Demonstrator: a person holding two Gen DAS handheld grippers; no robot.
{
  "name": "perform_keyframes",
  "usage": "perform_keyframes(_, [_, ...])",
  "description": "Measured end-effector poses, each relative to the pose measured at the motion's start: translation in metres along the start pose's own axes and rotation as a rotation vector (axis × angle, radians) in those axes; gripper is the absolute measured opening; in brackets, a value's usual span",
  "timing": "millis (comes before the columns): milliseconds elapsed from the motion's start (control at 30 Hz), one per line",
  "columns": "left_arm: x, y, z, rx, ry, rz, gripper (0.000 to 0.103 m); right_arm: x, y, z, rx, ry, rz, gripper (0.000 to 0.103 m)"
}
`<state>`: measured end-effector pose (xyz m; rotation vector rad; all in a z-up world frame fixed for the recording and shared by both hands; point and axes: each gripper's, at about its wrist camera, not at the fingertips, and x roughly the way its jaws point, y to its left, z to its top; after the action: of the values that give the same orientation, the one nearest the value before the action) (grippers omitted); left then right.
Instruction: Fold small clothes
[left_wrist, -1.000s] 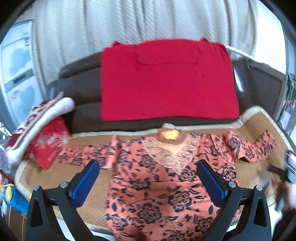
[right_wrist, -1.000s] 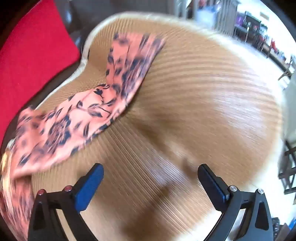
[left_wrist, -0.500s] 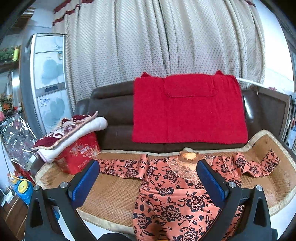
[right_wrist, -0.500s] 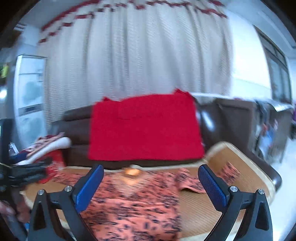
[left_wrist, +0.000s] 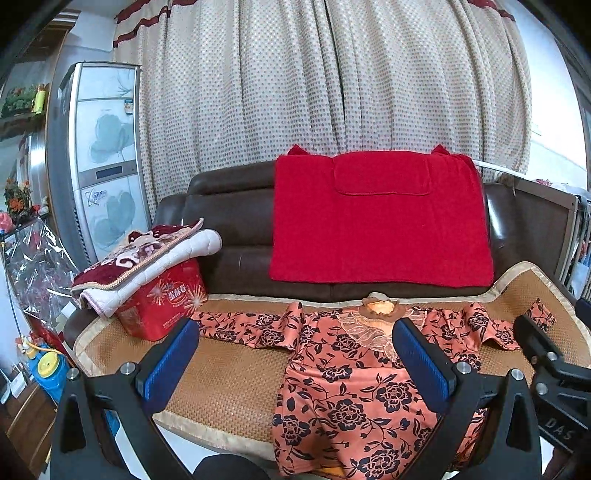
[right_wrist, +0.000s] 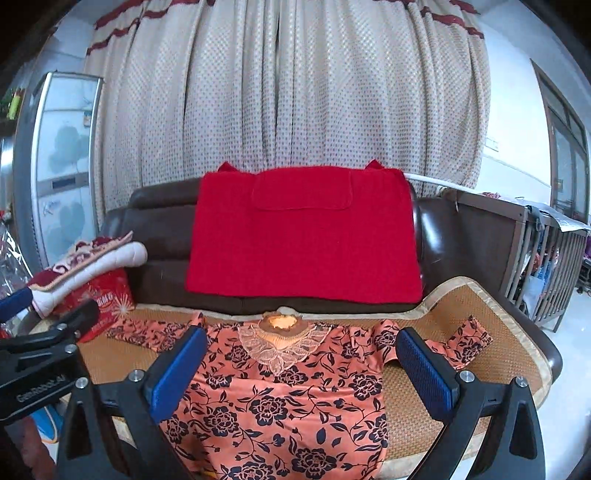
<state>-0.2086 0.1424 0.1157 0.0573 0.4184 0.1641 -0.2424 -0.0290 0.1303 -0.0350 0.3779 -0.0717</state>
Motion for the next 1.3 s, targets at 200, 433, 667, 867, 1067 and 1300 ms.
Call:
perform_keyframes(200, [0.014,-0.001,-0.003,-0.003,0.017,0.009,0.103,0.023,0.005,-0.003,-0.017,0.037,-0.014,0.103])
perform_keyframes(433, [0.029,-0.009,-0.006,0.005,0.046,0.01,0.103,0.038,0.009,0.002,-0.025,0.07,-0.04,0.103])
perform_keyframes(667, [0.038,-0.016,-0.006,0.018,0.061,0.008,0.103,0.051,0.009,-0.004,-0.031,0.091,-0.04,0.103])
perform_keyframes(867, [0.043,-0.016,-0.005,0.017,0.067,0.014,0.103,0.057,0.01,-0.002,-0.029,0.098,-0.043,0.103])
perform_keyframes(1067, [0.05,-0.014,-0.004,0.014,0.076,0.019,0.103,0.063,0.012,-0.001,-0.034,0.107,-0.044,0.103])
perform_keyframes(1300, [0.058,-0.011,-0.005,0.008,0.088,0.019,0.103,0.072,0.015,0.001,-0.037,0.118,-0.045,0.103])
